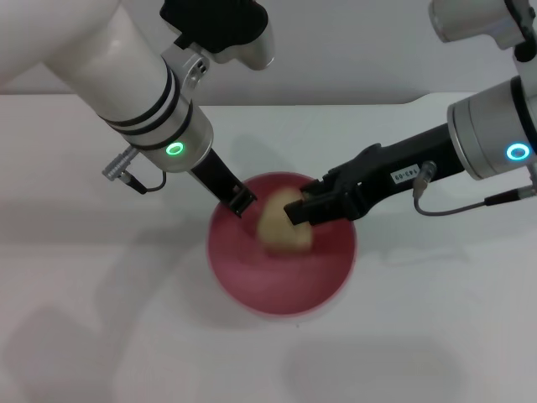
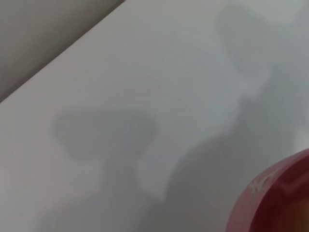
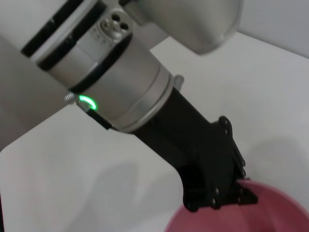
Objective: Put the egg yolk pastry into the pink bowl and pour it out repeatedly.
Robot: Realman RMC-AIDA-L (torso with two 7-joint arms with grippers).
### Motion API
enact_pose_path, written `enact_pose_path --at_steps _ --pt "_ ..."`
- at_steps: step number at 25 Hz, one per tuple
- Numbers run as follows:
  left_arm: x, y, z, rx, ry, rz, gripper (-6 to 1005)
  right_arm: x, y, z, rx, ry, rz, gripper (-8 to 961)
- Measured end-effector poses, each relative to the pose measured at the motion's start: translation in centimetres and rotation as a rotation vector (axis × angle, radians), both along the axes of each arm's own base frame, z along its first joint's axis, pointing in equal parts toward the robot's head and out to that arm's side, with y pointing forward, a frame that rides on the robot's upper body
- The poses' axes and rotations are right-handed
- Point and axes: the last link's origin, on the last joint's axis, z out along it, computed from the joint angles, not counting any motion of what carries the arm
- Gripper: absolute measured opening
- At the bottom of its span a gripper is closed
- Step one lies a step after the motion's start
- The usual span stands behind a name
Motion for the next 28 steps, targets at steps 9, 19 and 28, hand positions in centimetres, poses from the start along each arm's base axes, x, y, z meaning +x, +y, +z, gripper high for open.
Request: enact_pose_path --at_steps 9,19,28 --pt "0.1 0.2 0.6 -0.008 0.001 -0.002 0 0.7 0.1 0.1 0.010 -0.017 -0.061 423" --pt "-2.6 1.6 2.4 0.187 0.005 -0.067 0 5.4 0.9 5.2 0.116 0.013 -0.344 454" --pt "-2.8 -0.8 3.5 0.416 -0.127 -0.372 -1 12.7 -0.8 7.6 0.196 -0.071 -0.569 455"
